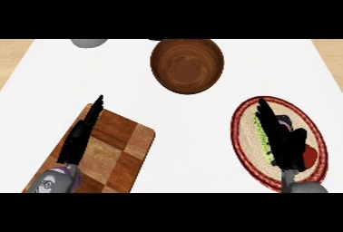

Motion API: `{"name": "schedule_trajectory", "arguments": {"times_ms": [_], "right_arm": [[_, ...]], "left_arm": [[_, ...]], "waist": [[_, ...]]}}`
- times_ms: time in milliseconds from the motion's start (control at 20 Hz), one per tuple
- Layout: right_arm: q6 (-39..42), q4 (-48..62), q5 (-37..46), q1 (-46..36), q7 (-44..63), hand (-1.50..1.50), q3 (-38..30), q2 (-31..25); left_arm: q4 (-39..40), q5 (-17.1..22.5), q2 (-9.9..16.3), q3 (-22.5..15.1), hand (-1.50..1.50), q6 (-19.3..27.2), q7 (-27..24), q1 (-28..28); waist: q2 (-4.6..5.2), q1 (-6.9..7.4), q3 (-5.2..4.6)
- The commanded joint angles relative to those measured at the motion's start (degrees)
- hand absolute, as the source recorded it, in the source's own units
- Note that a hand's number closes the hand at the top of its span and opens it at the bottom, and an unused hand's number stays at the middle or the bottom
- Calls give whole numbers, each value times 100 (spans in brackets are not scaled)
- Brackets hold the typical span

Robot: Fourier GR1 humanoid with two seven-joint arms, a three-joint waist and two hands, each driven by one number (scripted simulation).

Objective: Pick the cupcake from the placemat and place it in the bowl

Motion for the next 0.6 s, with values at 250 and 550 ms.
{"name": "schedule_trajectory", "arguments": {"times_ms": [250,550], "right_arm": [[-1229,-1149,1276,-6,126,150,-1015,-1264],[-3089,-1682,2720,1228,-27,-150,-614,-302]], "left_arm": [[-849,1203,-663,191,0,-511,718,-269],[-1057,1543,-719,71,0,-789,913,109]], "waist": [[-66,-287,-105],[14,-120,-77]]}}
